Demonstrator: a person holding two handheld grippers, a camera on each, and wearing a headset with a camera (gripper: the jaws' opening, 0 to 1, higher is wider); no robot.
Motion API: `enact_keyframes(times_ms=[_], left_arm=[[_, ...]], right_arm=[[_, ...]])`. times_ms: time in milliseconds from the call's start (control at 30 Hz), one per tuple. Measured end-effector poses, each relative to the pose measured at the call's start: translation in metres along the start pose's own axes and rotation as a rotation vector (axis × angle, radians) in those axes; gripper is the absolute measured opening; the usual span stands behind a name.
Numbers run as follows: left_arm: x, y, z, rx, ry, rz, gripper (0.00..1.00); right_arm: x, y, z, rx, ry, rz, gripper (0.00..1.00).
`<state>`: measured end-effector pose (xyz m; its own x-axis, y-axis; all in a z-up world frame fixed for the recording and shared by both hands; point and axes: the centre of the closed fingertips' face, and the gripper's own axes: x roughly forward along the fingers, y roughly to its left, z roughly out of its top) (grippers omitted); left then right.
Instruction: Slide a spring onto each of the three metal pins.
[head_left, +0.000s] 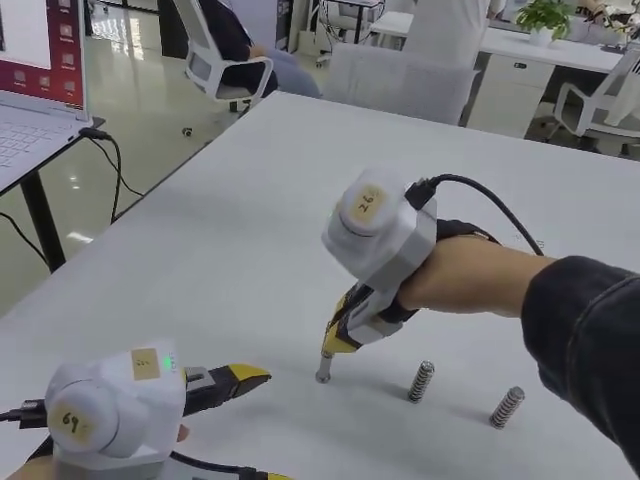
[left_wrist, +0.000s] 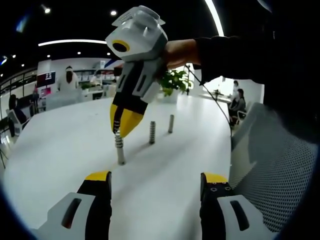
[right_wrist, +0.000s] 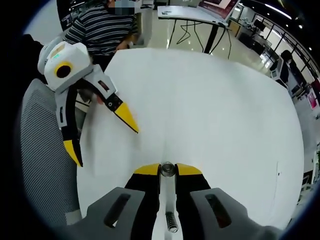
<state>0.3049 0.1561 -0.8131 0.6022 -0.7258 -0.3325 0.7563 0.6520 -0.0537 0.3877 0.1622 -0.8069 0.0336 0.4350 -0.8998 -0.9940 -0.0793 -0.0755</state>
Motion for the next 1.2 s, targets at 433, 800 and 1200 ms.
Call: enact_keyframes(times_ms=[433,800,1200], left_arm=[[0.001,0.0,-0.001,0.003,0.007,0.0,0.68],[-0.001,0.0,-0.002,0.003,0.015,0.006,0.67],[-0.002,0.0,-0.002,0.004,0.016,0.007,0.67]], right_arm=[[0.018,0.001,-0.01,0.036,0.005,0.004,0.08],[0.031,0.003,-0.017,0.045,0.019,-0.005,0.08],[0.032,0.003,-0.019,0.04,0.019,-0.005,0.11]])
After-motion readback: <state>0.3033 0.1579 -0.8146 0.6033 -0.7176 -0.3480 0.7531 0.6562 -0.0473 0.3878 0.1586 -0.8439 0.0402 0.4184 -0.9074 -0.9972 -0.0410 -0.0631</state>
